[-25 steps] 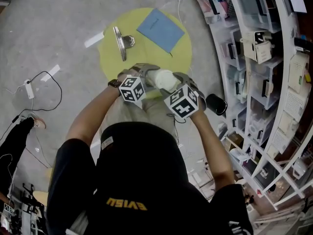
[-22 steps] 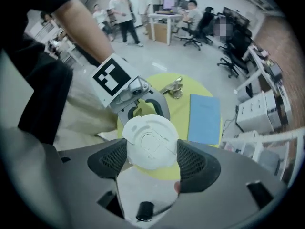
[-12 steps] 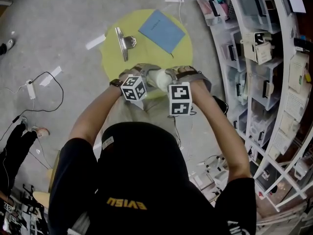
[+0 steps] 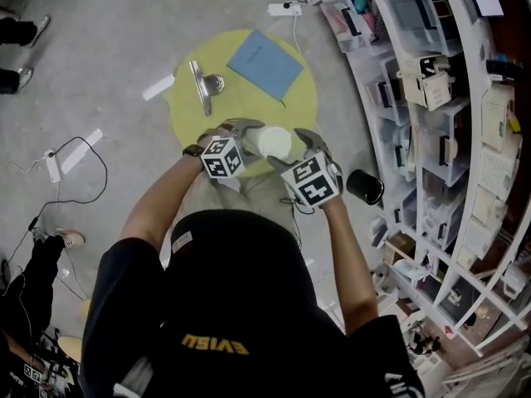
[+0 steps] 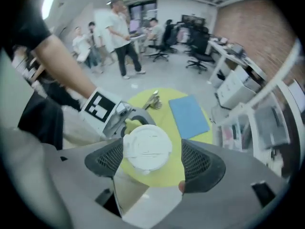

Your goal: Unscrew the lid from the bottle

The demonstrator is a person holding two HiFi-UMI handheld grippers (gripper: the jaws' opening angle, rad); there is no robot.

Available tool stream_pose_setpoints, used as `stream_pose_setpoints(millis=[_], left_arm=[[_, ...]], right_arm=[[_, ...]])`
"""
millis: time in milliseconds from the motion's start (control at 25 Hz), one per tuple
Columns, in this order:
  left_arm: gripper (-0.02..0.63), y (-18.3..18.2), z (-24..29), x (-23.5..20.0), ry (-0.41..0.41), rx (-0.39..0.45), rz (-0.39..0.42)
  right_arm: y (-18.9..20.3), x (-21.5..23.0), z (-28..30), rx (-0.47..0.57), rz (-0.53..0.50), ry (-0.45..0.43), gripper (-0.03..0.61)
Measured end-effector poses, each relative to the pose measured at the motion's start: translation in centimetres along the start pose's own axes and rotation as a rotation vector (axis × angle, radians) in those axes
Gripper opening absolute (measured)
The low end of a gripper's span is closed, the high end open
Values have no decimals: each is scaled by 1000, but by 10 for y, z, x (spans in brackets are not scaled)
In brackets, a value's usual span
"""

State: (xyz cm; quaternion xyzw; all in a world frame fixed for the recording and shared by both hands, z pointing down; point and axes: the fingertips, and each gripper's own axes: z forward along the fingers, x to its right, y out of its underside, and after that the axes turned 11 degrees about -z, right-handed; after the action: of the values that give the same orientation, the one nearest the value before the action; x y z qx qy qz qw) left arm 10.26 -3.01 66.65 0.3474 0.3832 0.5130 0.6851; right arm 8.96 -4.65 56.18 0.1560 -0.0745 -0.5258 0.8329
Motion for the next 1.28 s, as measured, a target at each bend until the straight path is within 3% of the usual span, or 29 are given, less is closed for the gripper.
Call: stream_pose_setpoints(millis=[120,160,280,400,840,1080,1280], left_arm=[[354,1,1,1,0,-5,-6],[353,1,1,1,-1,-6,-6],[353,1,1,1,-3,-11,-9],[351,1,2,1,-3,-16,-11],[350,1,3,0,9,-22,-2],[348,2,3,0,13,-24,-1],[348,4,2,0,17,-25,-2]], right_arm=[[7,4,-3,67,424,98,380],[10,3,-1,77,523,114,380],[14,0,6,58,612,179,380],[13,1,14,20,591,194,361],[11,0,18,-20,412,82,350],[7,-7,19,-74,187,-27,353],[6,-14,25,-154,-109,-158,359]])
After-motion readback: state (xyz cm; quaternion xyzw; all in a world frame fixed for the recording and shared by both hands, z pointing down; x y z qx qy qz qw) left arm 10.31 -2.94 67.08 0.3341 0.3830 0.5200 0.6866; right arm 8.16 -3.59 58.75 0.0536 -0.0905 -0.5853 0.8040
